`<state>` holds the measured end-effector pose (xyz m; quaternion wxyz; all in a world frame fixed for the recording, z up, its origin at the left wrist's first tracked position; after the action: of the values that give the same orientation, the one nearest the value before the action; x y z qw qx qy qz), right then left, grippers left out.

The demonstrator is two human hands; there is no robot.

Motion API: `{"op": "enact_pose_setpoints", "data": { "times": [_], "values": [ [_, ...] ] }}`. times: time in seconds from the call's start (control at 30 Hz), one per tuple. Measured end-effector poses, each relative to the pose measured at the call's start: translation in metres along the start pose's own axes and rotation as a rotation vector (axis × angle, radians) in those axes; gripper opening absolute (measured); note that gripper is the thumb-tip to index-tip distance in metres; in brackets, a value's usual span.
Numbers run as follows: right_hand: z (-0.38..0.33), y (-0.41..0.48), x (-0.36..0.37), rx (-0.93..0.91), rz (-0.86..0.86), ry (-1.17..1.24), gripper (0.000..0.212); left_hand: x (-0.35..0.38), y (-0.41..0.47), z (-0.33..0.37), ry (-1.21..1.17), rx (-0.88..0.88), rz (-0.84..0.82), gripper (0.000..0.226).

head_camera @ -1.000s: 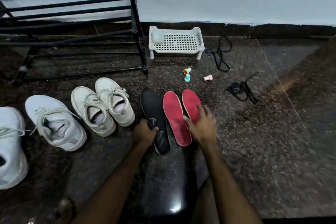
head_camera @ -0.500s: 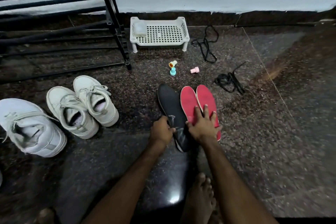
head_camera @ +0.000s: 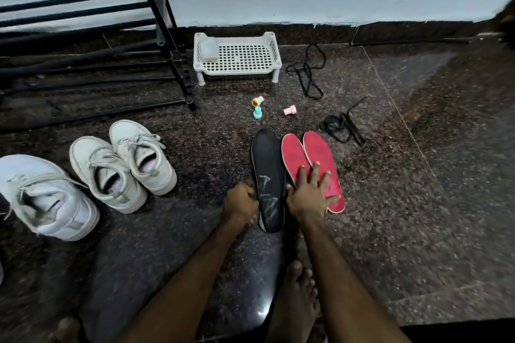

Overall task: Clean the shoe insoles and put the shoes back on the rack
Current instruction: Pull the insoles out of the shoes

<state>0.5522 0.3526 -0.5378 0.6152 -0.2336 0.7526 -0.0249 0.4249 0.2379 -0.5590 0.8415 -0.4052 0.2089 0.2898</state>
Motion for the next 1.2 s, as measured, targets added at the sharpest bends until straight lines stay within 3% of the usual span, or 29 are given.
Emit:
{"op": "enact_pose_setpoints", "data": {
  "times": [0.17, 0.27, 0.4, 0.53, 0.67, 0.8, 1.0, 1.1, 1.2],
  "values": [
    [-0.022, -0.023, 0.003, -0.259, 0.088, -0.049, 0.060, 0.000, -0.018, 0.002, -0.088, 0.032, -0.093, 0.022],
    [-0.033, -0.033, 0.017, -0.389, 0.002, -0.110, 0.058, 0.008, -0.017, 0.006, -0.056, 0.035, -0.112, 0.019],
    [-0.042, -0.031, 0.030, -0.414, -0.047, -0.163, 0.061, 0.011, -0.006, 0.002, 0.055, 0.055, -0.089, 0.008],
    [-0.049, -0.022, 0.029, -0.417, -0.028, -0.142, 0.058, 0.005, 0.001, 0.006, 0.097, 0.083, -0.086, 0.015],
    [-0.065, -0.026, 0.016, -0.447, 0.099, -0.026, 0.056, -0.021, -0.003, 0.013, 0.186, 0.125, -0.032, 0.014],
    [-0.143, -0.046, -0.010, -0.616, 0.195, 0.211, 0.068, -0.107, -0.002, 0.012, 0.326, 0.215, 0.131, 0.021],
    [-0.306, -0.136, -0.029, -0.988, 0.146, 0.398, 0.051, -0.329, -0.024, -0.033, 0.468, 0.176, 0.353, 0.022],
    [-0.371, -0.211, -0.024, -1.146, -0.062, 0.425, 0.039, -0.422, -0.062, -0.078, 0.544, 0.088, 0.364, 0.019],
    [-0.422, -0.260, 0.022, -1.252, -0.307, 0.242, 0.030, -0.489, -0.097, -0.136, 0.696, -0.033, 0.276, 0.017]
  ]
}}
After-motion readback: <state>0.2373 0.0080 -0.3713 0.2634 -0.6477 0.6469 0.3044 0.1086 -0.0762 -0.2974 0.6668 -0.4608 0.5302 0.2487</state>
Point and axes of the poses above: each hand's wrist, its own y-axis towards the middle knuckle, its own x-axis out of the palm, z = x × y, the point moved 3 cm from there along y, towards the middle knuckle, and after that the axes turned 3 degrees about y, right-handed, at the moved point
